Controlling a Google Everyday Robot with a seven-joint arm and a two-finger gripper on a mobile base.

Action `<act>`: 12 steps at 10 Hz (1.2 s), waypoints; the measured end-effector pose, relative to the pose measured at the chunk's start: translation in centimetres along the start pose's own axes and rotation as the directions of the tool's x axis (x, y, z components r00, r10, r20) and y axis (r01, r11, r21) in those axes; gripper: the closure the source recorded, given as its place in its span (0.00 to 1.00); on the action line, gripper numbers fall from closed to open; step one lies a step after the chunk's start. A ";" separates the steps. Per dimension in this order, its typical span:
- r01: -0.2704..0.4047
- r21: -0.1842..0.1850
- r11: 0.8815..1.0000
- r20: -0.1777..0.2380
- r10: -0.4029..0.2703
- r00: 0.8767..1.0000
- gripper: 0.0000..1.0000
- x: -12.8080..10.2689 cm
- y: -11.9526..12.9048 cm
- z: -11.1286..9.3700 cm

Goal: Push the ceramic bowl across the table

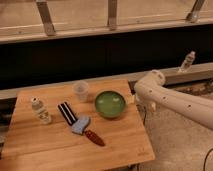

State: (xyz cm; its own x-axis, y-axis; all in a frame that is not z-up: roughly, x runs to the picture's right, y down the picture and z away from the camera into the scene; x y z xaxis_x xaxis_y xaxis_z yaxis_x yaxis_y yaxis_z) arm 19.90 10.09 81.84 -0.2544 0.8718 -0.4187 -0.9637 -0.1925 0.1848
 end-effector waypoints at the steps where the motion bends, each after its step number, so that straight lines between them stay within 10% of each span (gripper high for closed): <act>1: 0.002 0.018 1.000 -0.015 -0.002 1.000 0.20 0.1 -0.1 0.8; 12: 0.006 0.116 0.993 -0.169 0.014 0.986 0.20 1.4 -0.2 7.6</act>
State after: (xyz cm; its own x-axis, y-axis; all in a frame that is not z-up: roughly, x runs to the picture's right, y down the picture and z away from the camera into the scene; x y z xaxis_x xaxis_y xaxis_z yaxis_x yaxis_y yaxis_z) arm 20.33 14.82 88.00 -0.2776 0.7806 -0.5600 -0.9494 -0.1339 0.2839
